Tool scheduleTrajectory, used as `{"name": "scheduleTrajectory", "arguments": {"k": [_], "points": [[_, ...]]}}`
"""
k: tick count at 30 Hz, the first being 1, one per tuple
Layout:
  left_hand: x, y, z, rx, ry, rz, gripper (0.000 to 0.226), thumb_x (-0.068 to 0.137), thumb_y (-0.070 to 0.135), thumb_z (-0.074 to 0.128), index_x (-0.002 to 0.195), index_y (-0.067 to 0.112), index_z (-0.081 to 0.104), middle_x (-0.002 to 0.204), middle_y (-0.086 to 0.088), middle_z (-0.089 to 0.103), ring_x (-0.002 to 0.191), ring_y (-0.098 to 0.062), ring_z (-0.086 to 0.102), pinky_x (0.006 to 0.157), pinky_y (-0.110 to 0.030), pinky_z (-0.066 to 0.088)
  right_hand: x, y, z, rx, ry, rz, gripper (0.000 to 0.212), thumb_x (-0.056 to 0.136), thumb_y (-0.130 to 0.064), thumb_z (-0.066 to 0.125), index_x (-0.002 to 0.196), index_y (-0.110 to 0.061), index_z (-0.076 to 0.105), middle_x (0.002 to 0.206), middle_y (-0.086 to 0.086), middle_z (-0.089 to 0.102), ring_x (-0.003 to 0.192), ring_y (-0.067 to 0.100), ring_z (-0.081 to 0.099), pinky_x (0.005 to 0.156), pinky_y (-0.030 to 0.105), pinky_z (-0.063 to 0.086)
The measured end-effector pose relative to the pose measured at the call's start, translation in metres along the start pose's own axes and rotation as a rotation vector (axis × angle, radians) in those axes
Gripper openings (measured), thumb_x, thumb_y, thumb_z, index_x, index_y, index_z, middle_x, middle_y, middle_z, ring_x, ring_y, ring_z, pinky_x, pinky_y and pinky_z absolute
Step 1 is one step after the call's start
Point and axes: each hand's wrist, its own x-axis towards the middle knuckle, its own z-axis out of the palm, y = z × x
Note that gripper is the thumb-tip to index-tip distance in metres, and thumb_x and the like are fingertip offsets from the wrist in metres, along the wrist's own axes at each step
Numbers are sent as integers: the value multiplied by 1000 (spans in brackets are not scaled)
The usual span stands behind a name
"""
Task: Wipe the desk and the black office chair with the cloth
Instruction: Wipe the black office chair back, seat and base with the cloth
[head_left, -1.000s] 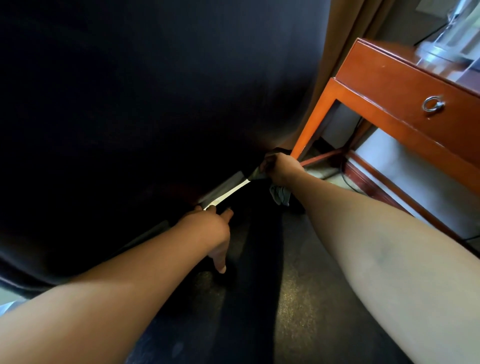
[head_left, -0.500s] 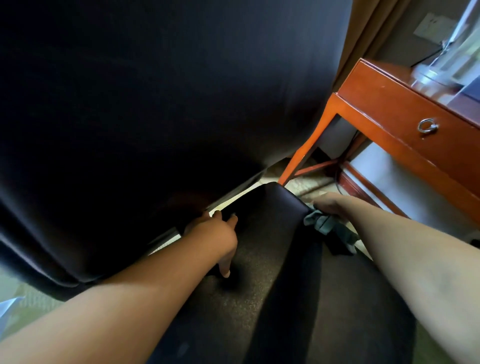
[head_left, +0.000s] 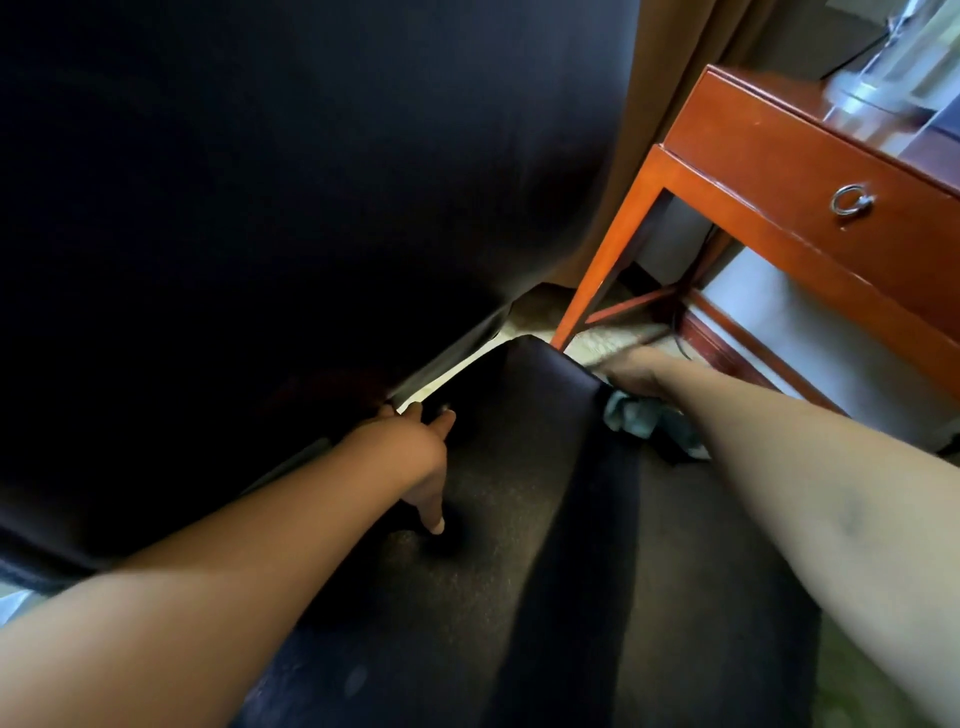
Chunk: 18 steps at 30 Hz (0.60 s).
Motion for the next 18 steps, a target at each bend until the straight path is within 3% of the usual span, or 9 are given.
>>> {"name": "scheduleTrajectory", "arguments": {"k": [3,6,8,12,15,18], "points": [[-7,0,-3,-21,15,-1,131,73,55,81,155,34,-18,166,-3,-13,151,-42,1,115,-55,33,-29,55,-4,-163,-39,87,39,104,-19,43,134,-4,61,143,17,57,130,30,54,100,29,42],[-13,-1,-6,-39,21,-23,130,72,54,82,156,35,-16,167,-1,-11,151,-40,0,117,-54,29,-52,79,-12,-85,-55,84,35,100,-15,50,131,-6,65,138,16,61,127,31,56,97,29,44],[-20,6,-8,-26,13,-37,128,73,53,82,156,37,-15,167,-1,-10,151,-41,1,117,-54,29,-67,84,-17,-104,-66,67,38,99,-8,45,130,-5,66,136,15,62,116,30,60,89,29,47],[-25,38,-7,-19,61,44,108,85,35,74,157,41,-6,166,-1,-13,150,-43,3,119,-52,25,-72,73,-24,-12,-25,6,44,94,-5,42,129,-11,68,100,1,65,82,17,55,62,16,39],[-14,79,-11,-110,155,170,95,90,35,62,157,39,-5,167,0,-11,152,-38,0,121,-53,18,-63,50,-27,64,6,-71,49,93,0,39,130,-14,68,127,6,66,95,18,57,60,16,45],[5,113,-22,-144,261,180,88,95,42,54,158,33,-6,167,-1,-13,152,-36,-7,121,-55,10,-49,21,-22,149,17,-162,45,98,-3,41,132,-17,67,130,2,64,102,16,60,73,13,43]]}}
